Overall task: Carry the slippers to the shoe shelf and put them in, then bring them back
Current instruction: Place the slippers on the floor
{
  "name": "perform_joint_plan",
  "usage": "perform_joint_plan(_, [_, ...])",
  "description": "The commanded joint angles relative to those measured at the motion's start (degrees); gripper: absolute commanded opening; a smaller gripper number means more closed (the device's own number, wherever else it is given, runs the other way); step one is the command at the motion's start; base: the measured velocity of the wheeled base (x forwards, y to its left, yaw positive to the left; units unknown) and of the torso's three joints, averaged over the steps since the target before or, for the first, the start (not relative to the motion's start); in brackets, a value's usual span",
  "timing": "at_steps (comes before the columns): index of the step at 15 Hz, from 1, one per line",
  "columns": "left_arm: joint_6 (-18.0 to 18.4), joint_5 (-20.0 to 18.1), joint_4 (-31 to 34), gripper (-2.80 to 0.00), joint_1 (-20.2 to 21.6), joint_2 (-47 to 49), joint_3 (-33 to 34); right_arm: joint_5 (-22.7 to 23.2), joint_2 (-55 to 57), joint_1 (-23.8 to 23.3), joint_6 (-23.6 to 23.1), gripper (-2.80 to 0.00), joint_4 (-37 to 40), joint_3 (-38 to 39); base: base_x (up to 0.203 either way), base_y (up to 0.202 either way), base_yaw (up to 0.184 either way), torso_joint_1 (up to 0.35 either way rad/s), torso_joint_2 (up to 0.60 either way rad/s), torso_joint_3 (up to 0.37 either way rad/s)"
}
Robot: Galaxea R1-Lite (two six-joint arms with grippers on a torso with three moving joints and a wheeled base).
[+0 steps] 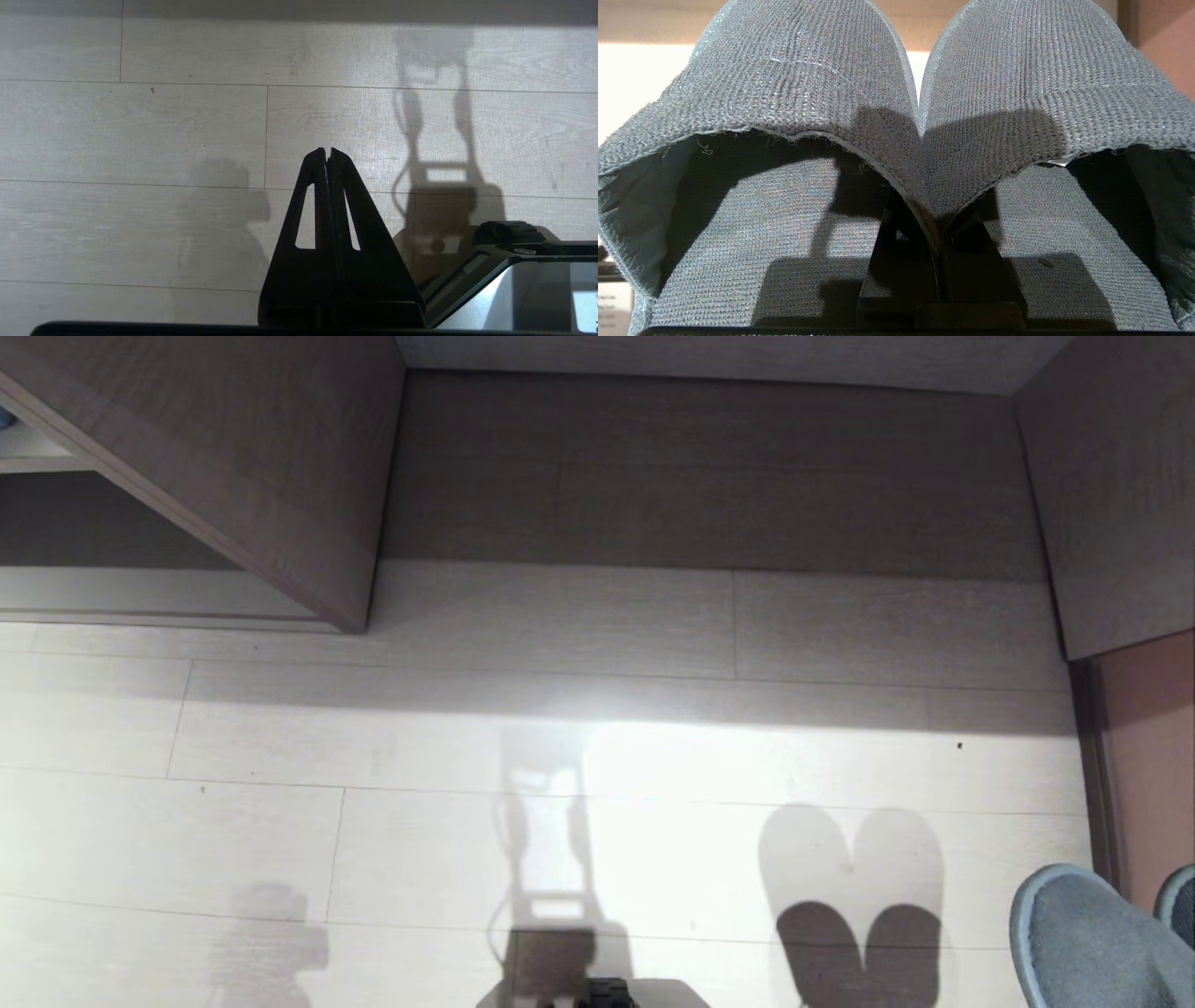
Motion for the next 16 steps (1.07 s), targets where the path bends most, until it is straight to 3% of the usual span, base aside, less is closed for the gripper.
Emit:
perform_joint_plan(1, [0.01, 0.01, 0.02, -2.80, 0.00, -0.23, -0.01, -0.01, 0.09, 0.00, -0.48, -2.80, 0.01, 0.00, 0.000, 0.000, 0.000, 0.004, 0.00, -0.193])
perform_joint_plan(16, [0.01, 0.01, -0.07, -2.80, 0.00, -0.52, 0.07, 0.78, 0.09, 0.00, -1.90, -2.80, 0.19, 0.00, 0.000, 0.000, 0.000, 0.003, 0.00, -0.197])
